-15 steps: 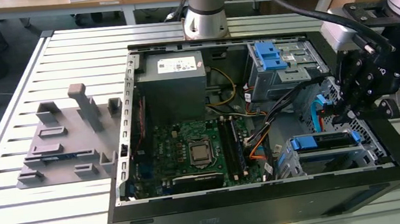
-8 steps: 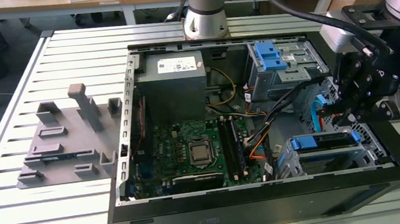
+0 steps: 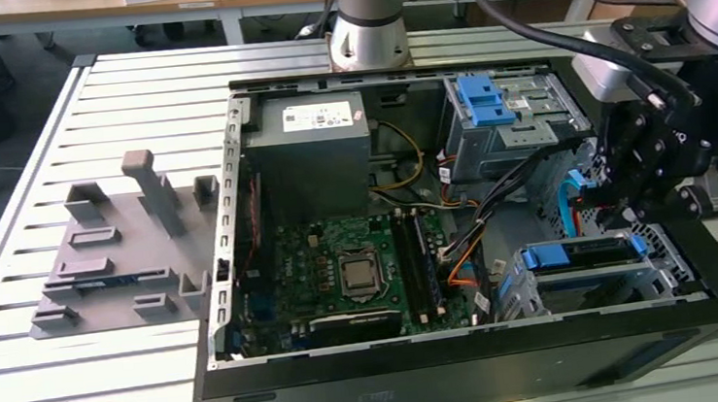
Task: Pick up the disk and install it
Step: 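Insert the first disk wire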
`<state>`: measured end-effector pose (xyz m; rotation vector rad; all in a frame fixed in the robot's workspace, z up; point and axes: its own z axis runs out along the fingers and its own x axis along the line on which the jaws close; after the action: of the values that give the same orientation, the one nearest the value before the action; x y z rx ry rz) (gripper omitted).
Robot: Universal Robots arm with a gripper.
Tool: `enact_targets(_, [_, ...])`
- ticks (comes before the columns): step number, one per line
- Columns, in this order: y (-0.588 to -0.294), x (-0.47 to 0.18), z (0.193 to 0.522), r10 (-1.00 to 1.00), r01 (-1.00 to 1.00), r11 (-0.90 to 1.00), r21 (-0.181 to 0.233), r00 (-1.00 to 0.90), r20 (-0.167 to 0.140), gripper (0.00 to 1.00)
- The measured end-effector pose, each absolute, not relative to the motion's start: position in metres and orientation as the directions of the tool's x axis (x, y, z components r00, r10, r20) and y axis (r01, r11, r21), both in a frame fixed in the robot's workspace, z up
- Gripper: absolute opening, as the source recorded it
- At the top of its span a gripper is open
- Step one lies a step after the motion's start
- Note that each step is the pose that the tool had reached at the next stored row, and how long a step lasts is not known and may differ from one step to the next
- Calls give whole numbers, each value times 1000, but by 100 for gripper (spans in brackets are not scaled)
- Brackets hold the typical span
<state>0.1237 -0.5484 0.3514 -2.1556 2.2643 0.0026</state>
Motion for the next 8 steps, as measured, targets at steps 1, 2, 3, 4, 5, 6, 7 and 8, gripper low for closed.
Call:
enact_targets(1, [-548,124,351,-999,-999,49,-9,-49,-12,31])
enact_targets(2, [-548,124,350,-999,-999,49,-9,-49,-12,31])
enact_targets(3, [-548,124,350,-999,-999,49,-9,-49,-13,31])
enact_targets(4, [-548,124,350,-999,-999,49,-9,-49,-13,31])
enact_targets(5, [-548,125,349,-999,-999,49,-9,-49,-12,30])
enact_targets(6, [-548,125,349,-999,-999,49,-9,-49,-13,24])
enact_targets(7, [-548,125,349,-999,-999,49,-9,-49,-12,24])
enact_targets(8, [-548,125,349,-999,-999,49,-9,-49,-12,17])
